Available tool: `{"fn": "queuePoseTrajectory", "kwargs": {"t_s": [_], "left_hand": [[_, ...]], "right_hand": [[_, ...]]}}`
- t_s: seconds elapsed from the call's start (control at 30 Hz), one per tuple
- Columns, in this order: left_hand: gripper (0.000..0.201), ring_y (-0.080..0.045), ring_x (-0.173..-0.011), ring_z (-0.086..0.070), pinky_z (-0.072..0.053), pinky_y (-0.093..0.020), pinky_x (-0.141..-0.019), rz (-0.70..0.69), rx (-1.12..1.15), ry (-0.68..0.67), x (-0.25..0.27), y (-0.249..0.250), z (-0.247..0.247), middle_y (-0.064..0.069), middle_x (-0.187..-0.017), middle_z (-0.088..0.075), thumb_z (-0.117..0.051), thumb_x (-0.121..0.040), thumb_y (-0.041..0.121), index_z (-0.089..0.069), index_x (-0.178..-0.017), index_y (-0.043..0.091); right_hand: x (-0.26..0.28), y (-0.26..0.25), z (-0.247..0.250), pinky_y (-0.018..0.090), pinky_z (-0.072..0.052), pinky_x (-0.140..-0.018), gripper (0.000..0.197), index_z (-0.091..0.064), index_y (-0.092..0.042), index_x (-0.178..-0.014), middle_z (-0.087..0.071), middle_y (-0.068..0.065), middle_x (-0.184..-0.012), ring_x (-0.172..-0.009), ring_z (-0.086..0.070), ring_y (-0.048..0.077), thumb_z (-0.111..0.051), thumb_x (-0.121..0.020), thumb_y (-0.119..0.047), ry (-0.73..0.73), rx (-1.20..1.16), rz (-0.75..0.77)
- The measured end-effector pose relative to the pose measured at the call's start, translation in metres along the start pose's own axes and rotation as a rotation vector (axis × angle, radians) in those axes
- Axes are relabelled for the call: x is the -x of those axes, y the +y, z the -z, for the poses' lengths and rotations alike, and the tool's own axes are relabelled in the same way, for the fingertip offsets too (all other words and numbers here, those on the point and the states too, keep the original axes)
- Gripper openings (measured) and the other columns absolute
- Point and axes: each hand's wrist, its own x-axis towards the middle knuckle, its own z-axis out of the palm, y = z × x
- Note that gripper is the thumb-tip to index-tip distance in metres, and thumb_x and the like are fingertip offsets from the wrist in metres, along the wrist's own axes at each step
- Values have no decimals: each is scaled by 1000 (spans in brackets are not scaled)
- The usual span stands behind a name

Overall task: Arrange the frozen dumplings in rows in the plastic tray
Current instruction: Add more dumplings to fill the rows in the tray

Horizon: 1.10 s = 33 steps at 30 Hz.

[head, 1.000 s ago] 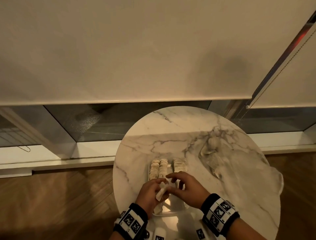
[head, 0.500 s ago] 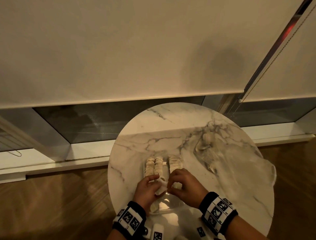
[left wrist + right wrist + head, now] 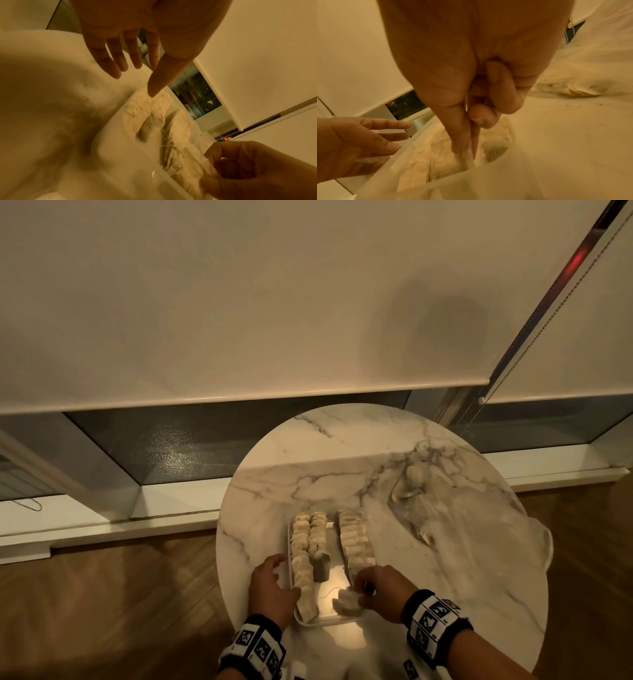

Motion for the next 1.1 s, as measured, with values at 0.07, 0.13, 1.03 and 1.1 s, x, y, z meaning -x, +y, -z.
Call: {"fn": "queuePoseTrajectory", "kwargs": {"t_s": [0.07, 0.13, 1.03, 1.1], "left_hand": [[60, -15, -102, -57, -49, -18, -80, 50, 45, -63, 1, -3, -4, 3, -120, -56, -75, -77, -3, -55, -127, 25], [53, -10, -94, -58, -45, -8, -66, 48, 75, -76, 3, -5, -6, 3, -115, -59, -72, -81, -1, -54, -123, 26], [44, -23, -139, -23, -26, -42, -115, -102, -392, 65, 5, -3, -9, 7, -146, -35, -65, -87, 35, -52, -129, 41], [41, -20, -138, -21, -25, -40, -115, -197, -492, 35, 9, 10, -11, 8, -147, -33, -58, -90, 38, -50, -130, 41]], "right_hand": [[-2, 2, -2, 25, -51, -84, 9, -69, -34, -95, -68, -4, -103, -94, -64, 15, -66, -88, -30, 23, 43, -19], [-4, 3, -1, 28, -53, -87, 17, -71, -34, -102, -69, -2, -106, -96, -65, 17, -61, -90, -28, 47, 114, -46], [-17, -10, 10, 36, -52, -87, 36, -56, -22, -127, -56, 3, -122, -110, -57, 25, -52, -92, -16, 263, 324, -46], [-13, -11, 5, 34, -50, -93, 35, -61, -21, -126, -59, 5, -124, -112, -58, 25, -52, -93, -16, 230, 260, -22]]}}
